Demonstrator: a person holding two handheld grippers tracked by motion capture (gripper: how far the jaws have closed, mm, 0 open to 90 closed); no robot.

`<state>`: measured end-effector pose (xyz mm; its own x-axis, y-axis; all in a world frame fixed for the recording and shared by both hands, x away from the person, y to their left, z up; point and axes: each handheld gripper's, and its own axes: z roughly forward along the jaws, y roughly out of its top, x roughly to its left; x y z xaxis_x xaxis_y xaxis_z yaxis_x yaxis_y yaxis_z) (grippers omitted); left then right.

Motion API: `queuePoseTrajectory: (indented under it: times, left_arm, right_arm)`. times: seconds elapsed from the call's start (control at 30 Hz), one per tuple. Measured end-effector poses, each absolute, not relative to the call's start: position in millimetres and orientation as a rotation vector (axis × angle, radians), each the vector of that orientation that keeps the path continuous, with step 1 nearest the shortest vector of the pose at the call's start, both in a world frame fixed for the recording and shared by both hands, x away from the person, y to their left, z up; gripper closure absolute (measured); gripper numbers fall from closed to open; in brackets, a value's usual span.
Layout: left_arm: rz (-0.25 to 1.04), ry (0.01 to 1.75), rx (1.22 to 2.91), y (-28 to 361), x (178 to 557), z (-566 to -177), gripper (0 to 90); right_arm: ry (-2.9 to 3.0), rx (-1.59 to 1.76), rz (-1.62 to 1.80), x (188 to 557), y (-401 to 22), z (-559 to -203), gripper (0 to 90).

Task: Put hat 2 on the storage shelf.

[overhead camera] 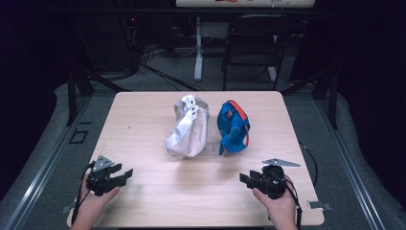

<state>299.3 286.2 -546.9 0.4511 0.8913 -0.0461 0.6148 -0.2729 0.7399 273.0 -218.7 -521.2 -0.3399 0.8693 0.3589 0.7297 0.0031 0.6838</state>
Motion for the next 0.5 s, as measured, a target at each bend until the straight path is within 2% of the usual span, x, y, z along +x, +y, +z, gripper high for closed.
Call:
queuePoseTrajectory:
  times: [0.27, 0.5]
  left_arm:
    - [0.49, 1.244, 2.01, 285, 300, -549, 45.4]
    - [0.501, 1.224, 1.999, 283, 300, -552, 42.0]
  right_arm:
    - [2.093, 1.626, 1.231, 272, -216, -535, 46.0]
    - [2.087, 1.62, 1.249, 270, -213, -543, 48.3]
